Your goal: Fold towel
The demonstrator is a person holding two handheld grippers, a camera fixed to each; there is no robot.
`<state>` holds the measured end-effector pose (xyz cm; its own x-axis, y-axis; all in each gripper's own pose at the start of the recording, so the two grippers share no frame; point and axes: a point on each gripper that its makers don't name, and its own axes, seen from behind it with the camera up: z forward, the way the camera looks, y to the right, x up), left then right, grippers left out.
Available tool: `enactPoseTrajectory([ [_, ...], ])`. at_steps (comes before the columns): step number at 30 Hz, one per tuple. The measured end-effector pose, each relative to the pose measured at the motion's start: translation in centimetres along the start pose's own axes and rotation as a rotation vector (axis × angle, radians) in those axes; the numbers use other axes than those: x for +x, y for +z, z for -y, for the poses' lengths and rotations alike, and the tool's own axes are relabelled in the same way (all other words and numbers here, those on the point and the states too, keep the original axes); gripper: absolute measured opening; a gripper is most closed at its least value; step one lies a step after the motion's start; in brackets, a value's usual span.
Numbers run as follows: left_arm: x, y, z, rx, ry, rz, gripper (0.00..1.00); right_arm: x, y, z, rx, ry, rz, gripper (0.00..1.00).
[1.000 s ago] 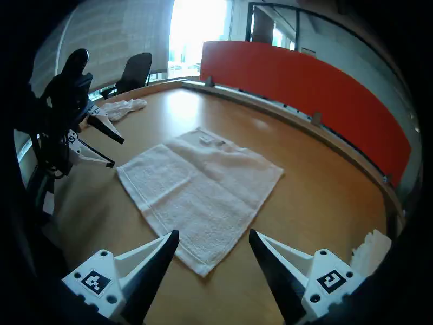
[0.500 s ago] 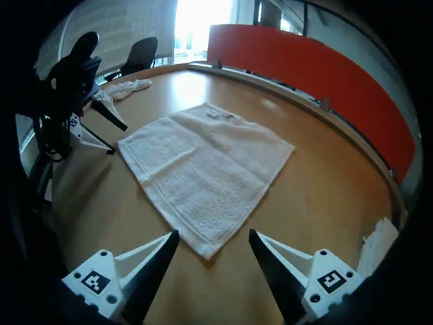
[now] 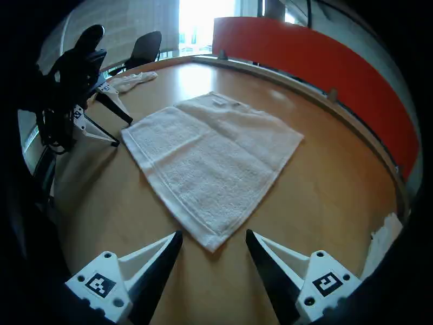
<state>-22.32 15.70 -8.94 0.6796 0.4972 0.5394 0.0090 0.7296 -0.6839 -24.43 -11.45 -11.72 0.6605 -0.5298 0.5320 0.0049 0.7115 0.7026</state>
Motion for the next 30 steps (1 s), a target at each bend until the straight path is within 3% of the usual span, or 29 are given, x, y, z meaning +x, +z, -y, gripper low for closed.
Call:
enactPoseTrajectory([
  [9,-0.04,0.05,-0.02,0.005,0.012,0.006,0.95,-0.24,0.29,0.04,0.016,0.007,0.008,0.84],
  [15,-0.07,0.09,-0.02,0.005,0.01,0.009,0.92,-0.34,0.35,0.27,0.034,0.02,0.012,0.74],
  [21,-0.07,0.12,-0.37,0.002,0.016,0.015,0.78,-0.42,0.29,-0.01,0.03,0.034,0.012,0.6],
  [27,-0.11,0.12,-0.37,0.004,0.009,0.018,0.76,-0.47,0.24,-0.18,0.028,0.04,0.012,0.42],
  [30,-0.11,0.14,-0.45,0.006,0.006,0.018,0.73,-0.48,0.21,-0.16,0.026,0.043,0.013,0.38],
])
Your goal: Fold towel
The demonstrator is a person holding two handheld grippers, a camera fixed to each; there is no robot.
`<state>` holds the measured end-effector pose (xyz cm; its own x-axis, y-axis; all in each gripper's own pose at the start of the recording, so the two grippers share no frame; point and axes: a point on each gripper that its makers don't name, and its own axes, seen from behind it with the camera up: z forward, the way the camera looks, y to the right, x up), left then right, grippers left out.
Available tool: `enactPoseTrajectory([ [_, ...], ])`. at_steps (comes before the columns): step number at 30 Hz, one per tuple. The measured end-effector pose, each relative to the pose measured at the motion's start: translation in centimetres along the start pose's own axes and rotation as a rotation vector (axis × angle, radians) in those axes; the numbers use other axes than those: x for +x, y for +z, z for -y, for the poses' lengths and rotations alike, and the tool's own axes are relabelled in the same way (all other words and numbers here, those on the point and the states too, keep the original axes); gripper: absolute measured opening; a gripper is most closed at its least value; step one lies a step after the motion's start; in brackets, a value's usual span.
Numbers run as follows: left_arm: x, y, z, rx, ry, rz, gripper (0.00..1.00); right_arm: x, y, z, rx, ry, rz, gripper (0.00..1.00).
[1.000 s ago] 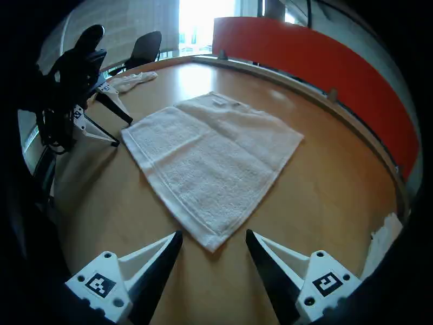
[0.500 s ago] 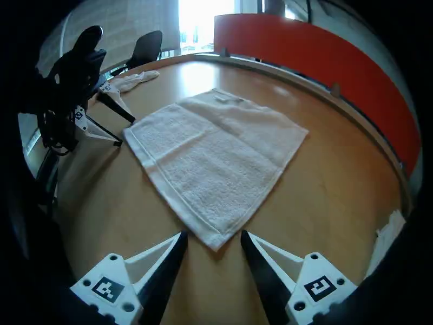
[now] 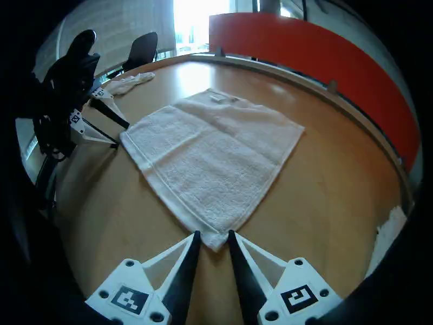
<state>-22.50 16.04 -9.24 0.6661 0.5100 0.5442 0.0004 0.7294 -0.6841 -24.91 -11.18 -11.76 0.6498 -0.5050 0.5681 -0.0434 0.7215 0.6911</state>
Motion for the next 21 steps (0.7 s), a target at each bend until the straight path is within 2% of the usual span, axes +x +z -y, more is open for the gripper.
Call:
enactPoseTrajectory([
  [5,0.03,0.06,-0.12,0.006,-0.01,0.001,0.63,-0.01,-0.01,0.05,-0.003,-0.002,-0.001,0.37],
  [7,0.08,0.11,-0.1,0.01,-0.015,0.002,0.53,0.0,0.03,0.15,-0.001,-0.003,-0.001,0.33],
  [9,0.13,0.15,-0.07,0.014,-0.019,0.002,0.51,0.02,0.08,0.25,0.001,-0.003,-0.001,0.28],
  [11,0.16,0.2,-0.03,0.017,-0.022,0.004,0.42,0.03,0.15,0.33,0.001,-0.002,-0.001,0.22],
  [13,0.17,0.21,0.04,0.023,-0.026,0.006,0.27,0.05,0.19,0.42,0.001,0.0,-0.001,0.19],
  [19,0.17,0.21,0.09,0.032,-0.035,0.007,0.13,0.27,0.13,0.81,0.009,0.005,-0.005,0.16],
  [21,0.16,0.18,0.14,0.035,-0.04,0.007,0.12,0.48,0.05,0.94,0.012,0.006,-0.009,0.16],
])
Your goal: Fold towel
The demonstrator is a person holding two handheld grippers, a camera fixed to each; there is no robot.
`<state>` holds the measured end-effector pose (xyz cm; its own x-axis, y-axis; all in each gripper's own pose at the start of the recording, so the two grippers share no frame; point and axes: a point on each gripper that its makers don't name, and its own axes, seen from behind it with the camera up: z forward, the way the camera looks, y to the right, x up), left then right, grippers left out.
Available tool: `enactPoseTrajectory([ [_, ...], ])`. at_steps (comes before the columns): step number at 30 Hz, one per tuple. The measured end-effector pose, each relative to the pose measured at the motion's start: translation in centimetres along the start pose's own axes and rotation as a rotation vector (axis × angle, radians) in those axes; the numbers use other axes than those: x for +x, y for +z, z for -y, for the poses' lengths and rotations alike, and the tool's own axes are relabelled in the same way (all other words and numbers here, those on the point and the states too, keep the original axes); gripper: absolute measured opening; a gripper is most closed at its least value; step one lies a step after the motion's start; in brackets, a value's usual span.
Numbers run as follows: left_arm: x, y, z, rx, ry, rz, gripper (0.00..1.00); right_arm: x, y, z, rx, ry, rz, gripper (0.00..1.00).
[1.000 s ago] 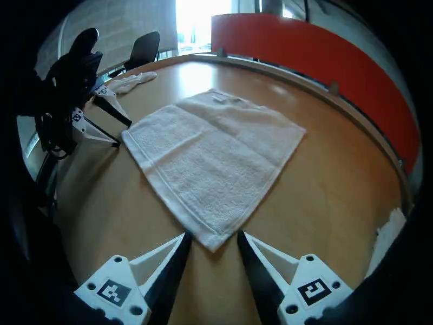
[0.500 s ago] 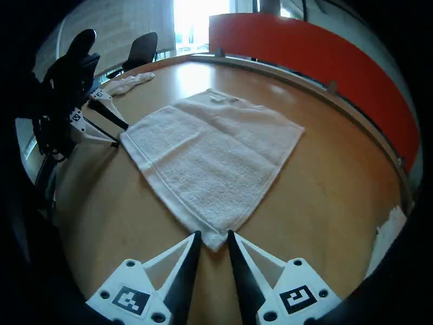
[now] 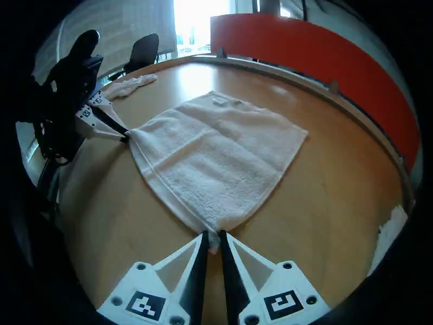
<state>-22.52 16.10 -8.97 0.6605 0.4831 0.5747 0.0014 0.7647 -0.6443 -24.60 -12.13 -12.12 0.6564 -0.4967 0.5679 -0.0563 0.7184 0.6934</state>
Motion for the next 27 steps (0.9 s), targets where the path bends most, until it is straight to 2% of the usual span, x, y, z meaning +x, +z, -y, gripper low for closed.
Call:
enactPoseTrajectory([
  [11,0.4,-0.6,-0.1,-0.001,-0.026,-0.006,0.11,1.1,-0.6,-0.2,-0.014,-0.005,-0.02,0.16],
  [21,3.1,-3.0,0.1,-0.001,-0.088,-0.053,0.11,3.1,-2.5,-0.5,-0.031,0.023,-0.054,0.16],
  [27,4.6,-4.4,0.4,0.01,-0.089,-0.073,0.11,5.2,-3.9,-0.7,-0.043,0.03,-0.095,0.16],
])
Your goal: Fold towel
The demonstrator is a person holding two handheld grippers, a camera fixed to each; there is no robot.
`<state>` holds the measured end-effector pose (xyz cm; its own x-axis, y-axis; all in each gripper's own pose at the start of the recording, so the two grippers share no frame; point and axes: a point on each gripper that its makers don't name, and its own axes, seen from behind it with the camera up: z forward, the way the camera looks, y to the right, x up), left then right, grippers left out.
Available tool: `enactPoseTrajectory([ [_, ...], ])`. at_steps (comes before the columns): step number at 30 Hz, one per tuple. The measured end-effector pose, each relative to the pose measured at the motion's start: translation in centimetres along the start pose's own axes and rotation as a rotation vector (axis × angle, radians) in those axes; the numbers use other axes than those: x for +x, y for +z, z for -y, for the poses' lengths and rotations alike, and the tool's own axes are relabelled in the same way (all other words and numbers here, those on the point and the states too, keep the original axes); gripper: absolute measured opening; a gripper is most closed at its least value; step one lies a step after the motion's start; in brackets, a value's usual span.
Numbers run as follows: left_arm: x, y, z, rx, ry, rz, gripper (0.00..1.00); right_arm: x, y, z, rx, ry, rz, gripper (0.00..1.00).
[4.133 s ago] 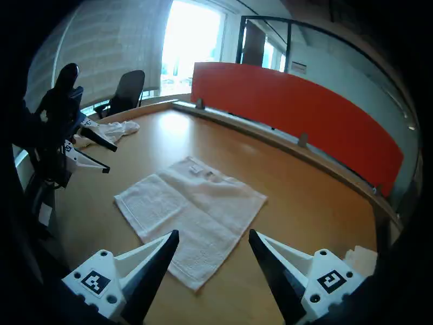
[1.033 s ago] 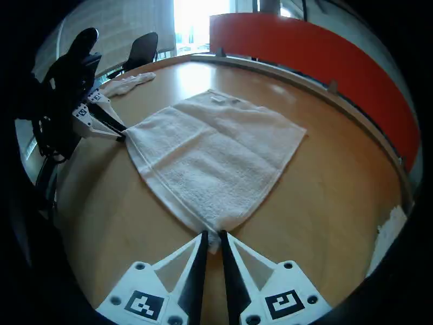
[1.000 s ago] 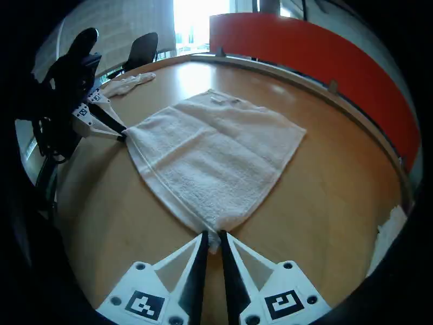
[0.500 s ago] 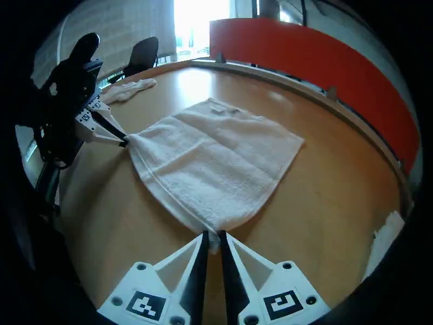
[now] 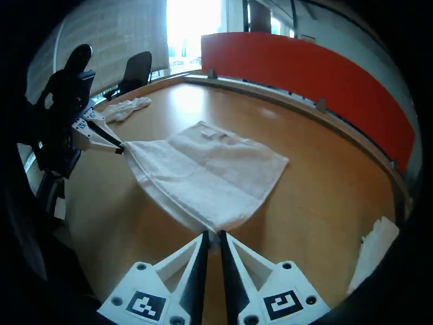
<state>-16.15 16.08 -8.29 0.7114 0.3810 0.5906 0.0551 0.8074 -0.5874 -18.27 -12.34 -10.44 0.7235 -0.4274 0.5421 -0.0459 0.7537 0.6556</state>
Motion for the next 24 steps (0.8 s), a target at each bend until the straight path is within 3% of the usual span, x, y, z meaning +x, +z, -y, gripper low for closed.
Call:
enactPoseTrajectory([
  [17,3.1,-3.6,-1.0,-0.033,0.029,-0.017,0.11,3.8,-3.9,-0.1,-0.014,0.014,-0.055,0.16],
  [24,3.9,-4.8,-1.4,-0.035,0.014,-0.012,0.11,5.1,-5.6,-0.1,-0.016,0.004,-0.076,0.16],
])
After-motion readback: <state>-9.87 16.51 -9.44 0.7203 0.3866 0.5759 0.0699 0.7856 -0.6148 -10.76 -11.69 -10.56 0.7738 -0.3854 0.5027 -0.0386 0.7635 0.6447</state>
